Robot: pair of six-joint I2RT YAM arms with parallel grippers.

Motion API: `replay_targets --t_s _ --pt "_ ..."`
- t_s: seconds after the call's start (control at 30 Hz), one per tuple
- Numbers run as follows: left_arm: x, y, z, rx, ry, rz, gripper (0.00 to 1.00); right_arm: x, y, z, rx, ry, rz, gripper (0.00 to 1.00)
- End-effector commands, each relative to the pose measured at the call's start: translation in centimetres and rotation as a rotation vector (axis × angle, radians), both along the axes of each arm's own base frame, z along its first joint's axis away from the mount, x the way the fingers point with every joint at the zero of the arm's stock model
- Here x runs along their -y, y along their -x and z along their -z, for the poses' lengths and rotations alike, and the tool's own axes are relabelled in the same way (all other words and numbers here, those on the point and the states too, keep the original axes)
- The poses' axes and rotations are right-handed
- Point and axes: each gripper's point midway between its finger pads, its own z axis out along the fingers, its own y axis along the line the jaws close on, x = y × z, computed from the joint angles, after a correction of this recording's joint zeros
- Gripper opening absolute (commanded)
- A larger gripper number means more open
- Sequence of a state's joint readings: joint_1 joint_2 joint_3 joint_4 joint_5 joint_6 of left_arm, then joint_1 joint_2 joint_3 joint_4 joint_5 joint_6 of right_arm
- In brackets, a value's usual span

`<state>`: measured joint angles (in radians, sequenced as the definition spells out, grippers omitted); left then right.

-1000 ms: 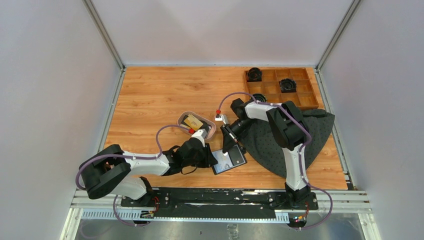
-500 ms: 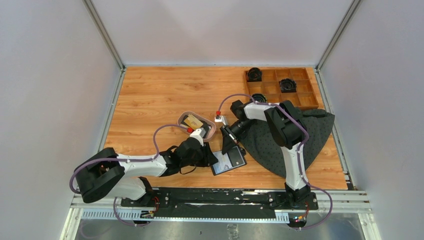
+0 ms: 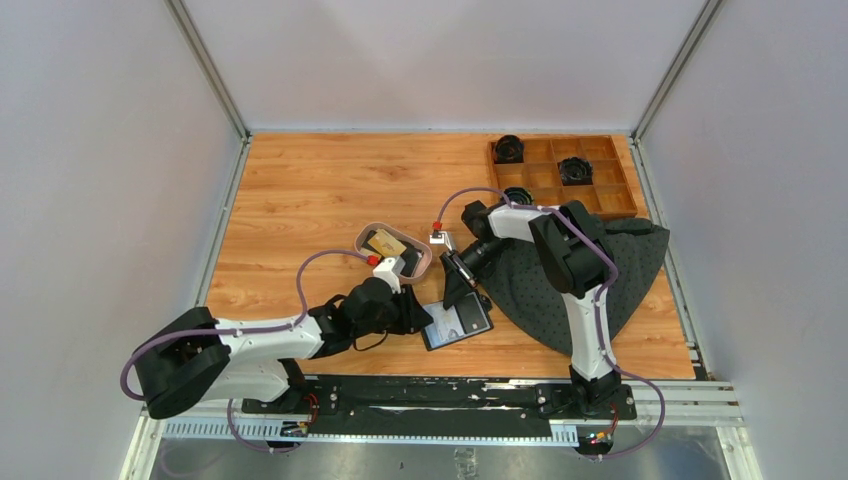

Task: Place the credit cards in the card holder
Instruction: Insert the credit card into the card holder.

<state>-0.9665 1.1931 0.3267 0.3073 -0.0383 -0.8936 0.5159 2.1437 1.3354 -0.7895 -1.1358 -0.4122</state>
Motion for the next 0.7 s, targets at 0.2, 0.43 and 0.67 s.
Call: replay_targets --t_s 0.2,0.43,0.67 --pt "-0.5 0.1 -0.3 0.038 -0.001 0.002 0.39 1.4 -0.5 -0.5 0.114 0.064 -0.031 0.39" --pt "-0.5 0.2 -0.4 0.04 0.006 0.005 0.39 1.7 -0.6 -0.5 0.19 0.106 -0.062 0.44" --pt "-0.4 0.2 -0.8 0.051 0.015 0.011 0.39 2.1 -1.3 -1.8 0.31 0.113 -0.081 0.48"
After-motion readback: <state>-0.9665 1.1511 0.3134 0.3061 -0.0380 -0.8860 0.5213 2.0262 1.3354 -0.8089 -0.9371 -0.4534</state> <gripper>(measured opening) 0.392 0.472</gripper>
